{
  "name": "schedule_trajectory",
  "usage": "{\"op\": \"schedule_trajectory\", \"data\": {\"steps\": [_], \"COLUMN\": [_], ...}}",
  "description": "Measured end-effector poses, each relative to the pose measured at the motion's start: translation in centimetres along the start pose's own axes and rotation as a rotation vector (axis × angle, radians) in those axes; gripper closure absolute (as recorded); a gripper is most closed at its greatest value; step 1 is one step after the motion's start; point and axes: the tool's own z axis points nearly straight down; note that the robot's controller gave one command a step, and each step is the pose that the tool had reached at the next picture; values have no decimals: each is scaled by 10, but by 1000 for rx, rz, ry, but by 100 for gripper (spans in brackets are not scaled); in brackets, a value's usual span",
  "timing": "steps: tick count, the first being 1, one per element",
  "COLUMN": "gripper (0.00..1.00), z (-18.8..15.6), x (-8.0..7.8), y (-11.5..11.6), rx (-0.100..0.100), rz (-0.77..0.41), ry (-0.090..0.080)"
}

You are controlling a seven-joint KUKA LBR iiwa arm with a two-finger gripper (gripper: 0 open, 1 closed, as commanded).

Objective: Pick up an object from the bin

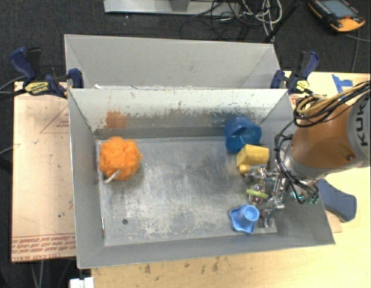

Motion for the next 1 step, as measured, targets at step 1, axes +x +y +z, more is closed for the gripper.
{"op": "schedule_trajectory", "data": {"steps": [1], "gripper": [100], "z": [0], "x": [-1], "y": [2], "rx": [-4], "rz": [-1], "ry": [0]}}
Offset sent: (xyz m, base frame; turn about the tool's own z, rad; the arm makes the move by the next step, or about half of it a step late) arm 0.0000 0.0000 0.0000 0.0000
